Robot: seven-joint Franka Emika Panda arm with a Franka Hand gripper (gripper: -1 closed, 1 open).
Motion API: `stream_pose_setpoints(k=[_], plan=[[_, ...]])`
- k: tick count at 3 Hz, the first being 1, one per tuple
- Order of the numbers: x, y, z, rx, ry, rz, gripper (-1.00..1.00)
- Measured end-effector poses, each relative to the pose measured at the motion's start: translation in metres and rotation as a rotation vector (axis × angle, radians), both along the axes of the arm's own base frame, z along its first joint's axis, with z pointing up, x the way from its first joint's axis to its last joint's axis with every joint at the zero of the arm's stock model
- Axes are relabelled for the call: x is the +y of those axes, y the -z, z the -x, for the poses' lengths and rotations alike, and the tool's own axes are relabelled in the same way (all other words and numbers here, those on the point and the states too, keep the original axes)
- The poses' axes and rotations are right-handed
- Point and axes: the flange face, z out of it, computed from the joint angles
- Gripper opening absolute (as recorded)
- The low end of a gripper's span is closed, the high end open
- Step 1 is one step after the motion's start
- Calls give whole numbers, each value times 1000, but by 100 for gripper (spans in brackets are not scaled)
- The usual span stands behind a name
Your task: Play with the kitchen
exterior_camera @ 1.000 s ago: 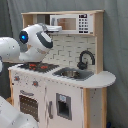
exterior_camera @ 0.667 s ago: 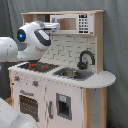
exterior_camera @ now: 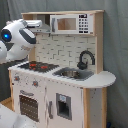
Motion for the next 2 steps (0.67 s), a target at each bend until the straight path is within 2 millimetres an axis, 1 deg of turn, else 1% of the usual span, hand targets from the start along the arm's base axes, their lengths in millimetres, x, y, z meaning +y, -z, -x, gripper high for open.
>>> stream_pose_setpoints(k=[1,2], plan=[[32,-14,13,-22,-56,-28,100],[52,-26,14,-32,-66,-59,100]])
